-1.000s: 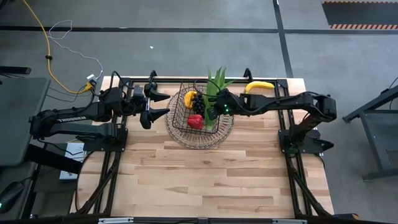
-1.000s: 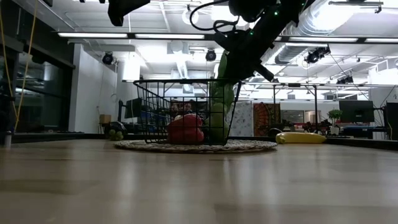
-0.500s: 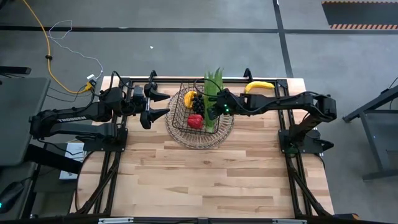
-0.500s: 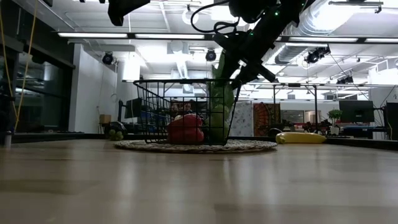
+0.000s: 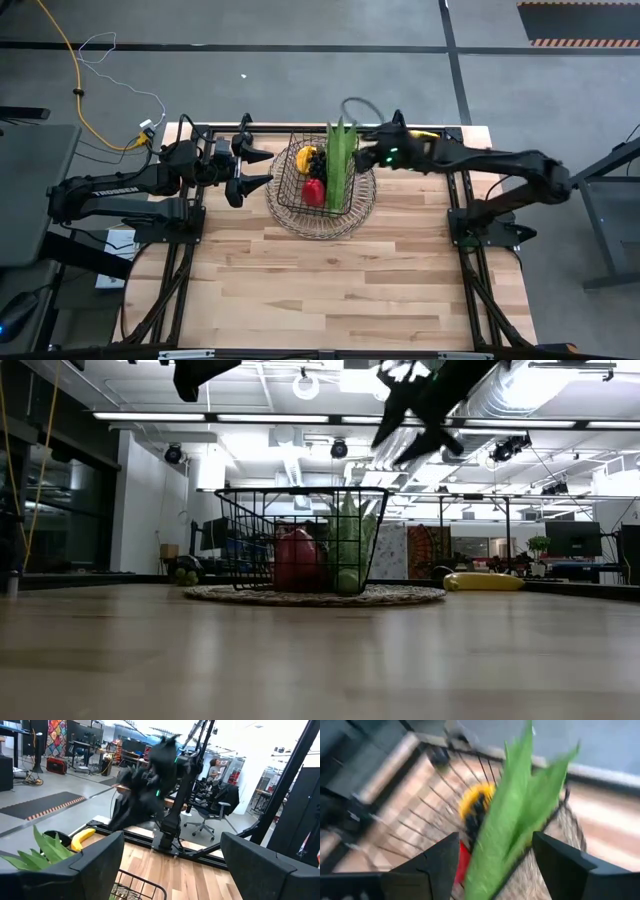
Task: Build produce basket
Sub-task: Put the banana into the metal wire basket
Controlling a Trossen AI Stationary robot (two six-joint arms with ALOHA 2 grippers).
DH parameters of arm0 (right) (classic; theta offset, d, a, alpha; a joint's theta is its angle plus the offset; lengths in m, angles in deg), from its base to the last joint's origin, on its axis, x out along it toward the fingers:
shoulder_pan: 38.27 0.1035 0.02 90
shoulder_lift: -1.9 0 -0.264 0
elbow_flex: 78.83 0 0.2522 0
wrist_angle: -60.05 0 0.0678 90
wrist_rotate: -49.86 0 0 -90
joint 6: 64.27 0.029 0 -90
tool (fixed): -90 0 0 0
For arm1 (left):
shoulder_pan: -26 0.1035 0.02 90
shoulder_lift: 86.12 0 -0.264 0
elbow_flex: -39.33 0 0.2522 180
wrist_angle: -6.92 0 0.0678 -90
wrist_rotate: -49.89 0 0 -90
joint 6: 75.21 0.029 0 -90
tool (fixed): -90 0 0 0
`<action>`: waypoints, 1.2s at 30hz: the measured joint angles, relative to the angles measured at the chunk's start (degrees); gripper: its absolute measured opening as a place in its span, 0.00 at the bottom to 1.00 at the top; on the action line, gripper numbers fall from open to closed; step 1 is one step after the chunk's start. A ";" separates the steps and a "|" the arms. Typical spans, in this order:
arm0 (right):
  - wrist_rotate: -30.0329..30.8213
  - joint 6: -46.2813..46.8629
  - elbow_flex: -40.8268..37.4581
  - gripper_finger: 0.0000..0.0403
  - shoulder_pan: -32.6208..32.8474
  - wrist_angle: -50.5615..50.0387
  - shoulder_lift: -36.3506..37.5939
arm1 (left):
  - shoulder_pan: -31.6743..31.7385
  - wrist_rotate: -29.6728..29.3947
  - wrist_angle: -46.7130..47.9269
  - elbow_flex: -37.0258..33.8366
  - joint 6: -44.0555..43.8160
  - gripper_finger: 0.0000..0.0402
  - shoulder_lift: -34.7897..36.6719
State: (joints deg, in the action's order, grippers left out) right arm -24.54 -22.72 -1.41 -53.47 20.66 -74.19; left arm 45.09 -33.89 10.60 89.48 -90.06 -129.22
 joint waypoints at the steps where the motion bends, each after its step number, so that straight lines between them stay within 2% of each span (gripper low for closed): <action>1: 0.39 -1.07 0.00 0.60 0.01 0.15 2.05 | 0.00 -0.01 0.00 0.00 -0.02 0.79 -0.02; 6: -0.46 -9.14 0.02 0.60 3.13 -0.85 12.18 | 0.01 -0.31 0.00 0.00 -3.44 0.79 -0.02; 11: -1.29 -15.47 -2.48 0.60 10.29 -1.42 19.89 | 0.01 -1.16 -0.02 0.00 -3.77 0.79 -0.02; 17: 2.05 -12.19 -14.20 0.60 17.60 8.79 26.20 | 0.01 -3.00 -0.02 0.00 -3.07 0.79 -0.02; 22: 4.76 -9.42 -20.49 0.60 18.44 17.94 28.36 | 0.00 -4.45 -0.04 0.00 -3.01 0.79 -0.02; 27: 7.24 -7.61 -20.70 0.60 16.03 17.61 28.51 | 0.00 -4.28 -0.02 0.00 -3.13 0.79 -0.02; 29: 10.90 -4.02 -20.68 0.60 13.46 16.69 28.35 | 0.02 -4.30 -0.04 0.00 -3.90 0.79 -0.02; 32: 15.95 4.51 -20.61 0.60 6.49 10.46 27.42 | 0.00 -4.77 -0.04 0.00 -5.50 0.79 -0.02; 36: 13.86 15.50 -20.61 0.60 -7.01 -1.83 22.75 | 0.02 -4.87 -0.03 0.00 -6.03 0.79 -0.02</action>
State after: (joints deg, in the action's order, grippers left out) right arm -10.68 -7.23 -22.02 -60.48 18.84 -51.44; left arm 45.11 -38.76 10.57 89.48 -96.09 -129.24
